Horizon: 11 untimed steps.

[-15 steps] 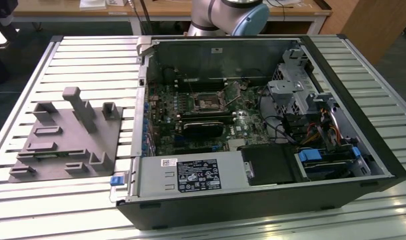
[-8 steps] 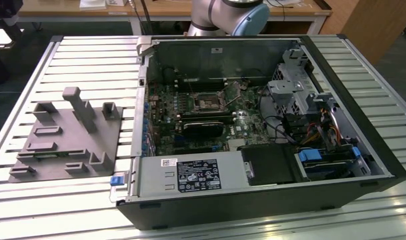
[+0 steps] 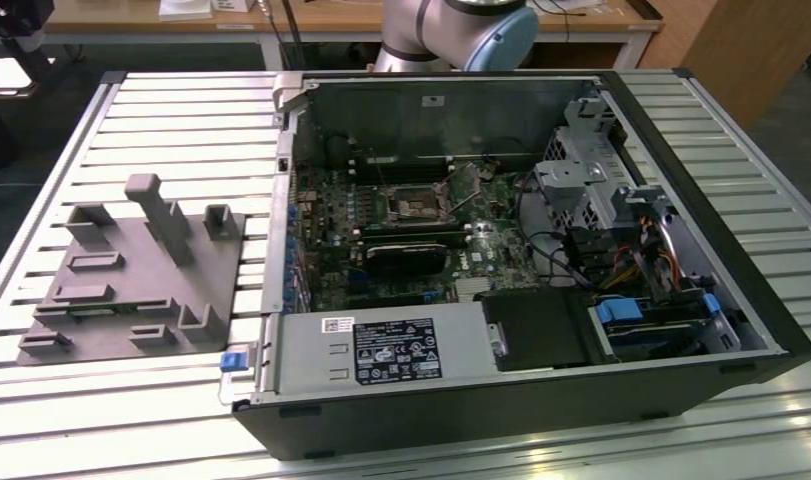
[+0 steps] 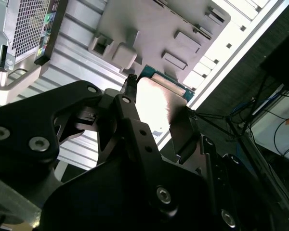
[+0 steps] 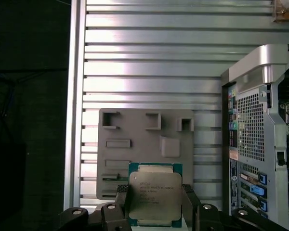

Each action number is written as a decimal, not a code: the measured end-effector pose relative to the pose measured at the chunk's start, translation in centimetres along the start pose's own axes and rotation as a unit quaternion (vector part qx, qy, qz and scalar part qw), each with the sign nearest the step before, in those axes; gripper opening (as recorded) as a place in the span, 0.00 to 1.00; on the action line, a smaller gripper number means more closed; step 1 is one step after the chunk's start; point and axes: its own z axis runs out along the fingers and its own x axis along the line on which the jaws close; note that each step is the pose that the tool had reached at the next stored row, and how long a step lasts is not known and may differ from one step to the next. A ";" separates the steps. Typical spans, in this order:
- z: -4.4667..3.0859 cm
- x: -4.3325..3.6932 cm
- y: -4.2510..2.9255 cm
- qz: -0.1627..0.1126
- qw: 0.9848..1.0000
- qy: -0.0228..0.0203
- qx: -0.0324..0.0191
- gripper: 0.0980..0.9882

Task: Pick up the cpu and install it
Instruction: 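Pick up the cpu and move it towards the insertion slot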

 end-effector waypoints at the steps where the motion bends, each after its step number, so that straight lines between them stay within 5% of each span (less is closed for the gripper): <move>1: 0.00 -0.07 0.00 0.000 1.000 0.000 0.000 0.48; 11: 0.00 -0.72 0.00 0.000 1.000 0.000 0.000 0.48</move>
